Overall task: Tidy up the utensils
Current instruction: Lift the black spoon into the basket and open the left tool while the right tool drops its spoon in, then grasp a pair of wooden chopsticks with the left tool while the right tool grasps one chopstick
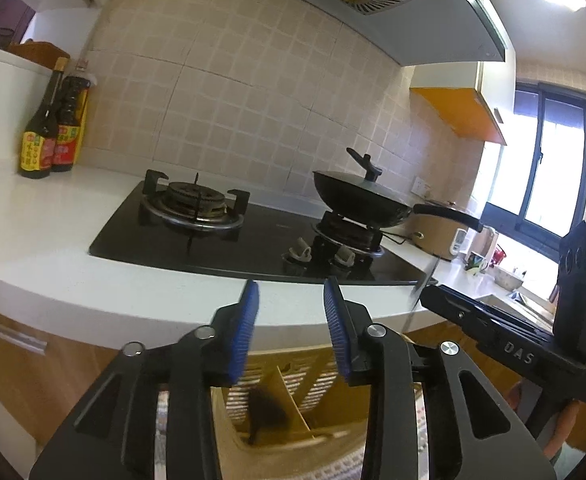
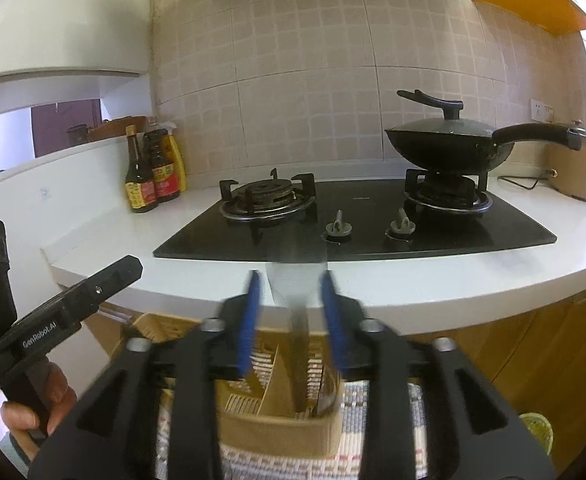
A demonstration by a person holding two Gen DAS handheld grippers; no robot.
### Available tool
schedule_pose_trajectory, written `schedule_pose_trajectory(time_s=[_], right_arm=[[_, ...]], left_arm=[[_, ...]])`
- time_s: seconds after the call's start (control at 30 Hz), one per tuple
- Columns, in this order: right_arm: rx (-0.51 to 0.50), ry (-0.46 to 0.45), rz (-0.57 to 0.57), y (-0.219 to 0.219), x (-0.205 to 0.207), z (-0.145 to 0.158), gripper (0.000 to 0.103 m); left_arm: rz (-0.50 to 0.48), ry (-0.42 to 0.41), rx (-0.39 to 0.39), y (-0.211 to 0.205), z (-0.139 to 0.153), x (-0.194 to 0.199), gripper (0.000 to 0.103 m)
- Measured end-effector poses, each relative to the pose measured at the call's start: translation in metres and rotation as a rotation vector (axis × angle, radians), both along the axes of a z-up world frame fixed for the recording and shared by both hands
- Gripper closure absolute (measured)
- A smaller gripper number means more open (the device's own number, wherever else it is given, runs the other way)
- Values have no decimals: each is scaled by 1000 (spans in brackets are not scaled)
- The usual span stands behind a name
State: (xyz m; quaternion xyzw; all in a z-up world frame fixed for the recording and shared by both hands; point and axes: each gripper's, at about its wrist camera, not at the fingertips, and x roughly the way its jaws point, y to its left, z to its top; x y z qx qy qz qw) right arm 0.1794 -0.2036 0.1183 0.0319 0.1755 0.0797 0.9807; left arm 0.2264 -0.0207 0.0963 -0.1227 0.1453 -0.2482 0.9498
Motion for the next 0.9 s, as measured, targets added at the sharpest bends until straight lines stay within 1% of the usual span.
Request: schedule_pose_trajectory(time_s=[0.1, 0.17, 0.3, 0.4, 0.47, 0.57, 0.67, 0.77, 0.87, 0.9], right_arm=[[-4, 3, -3, -1, -16, 6, 66], [-2, 9, -6, -3, -26, 11, 66], [12, 30, 5, -4, -46, 21, 66], [-9, 56, -7, 0, -61, 27, 66], [-27, 95, -13, 4, -71, 28, 66], [-41, 163, -13, 8, -78, 25, 67], [-43, 267, -6, 10, -84, 12, 67], [-28, 384, 14, 9, -84, -7, 67], [-31, 505, 21, 9, -80, -32, 67], [-35, 532, 22, 9, -80, -39, 67]], left_arm=[[-9, -6, 3, 5, 9, -15, 71], [-8, -17, 11, 7, 15, -28, 67], [-10, -18, 12, 13, 26, -50, 66], [-16, -10, 9, 18, 34, -67, 66], [-10, -3, 21, 20, 37, -78, 66], [-22, 45, 60, 18, 38, -90, 66], [-46, 107, 101, 14, 29, -100, 66], [-67, 188, 158, 10, 10, -106, 66], [-65, 298, 224, 7, -17, -105, 67], [-64, 346, 242, 6, -28, -103, 67]])
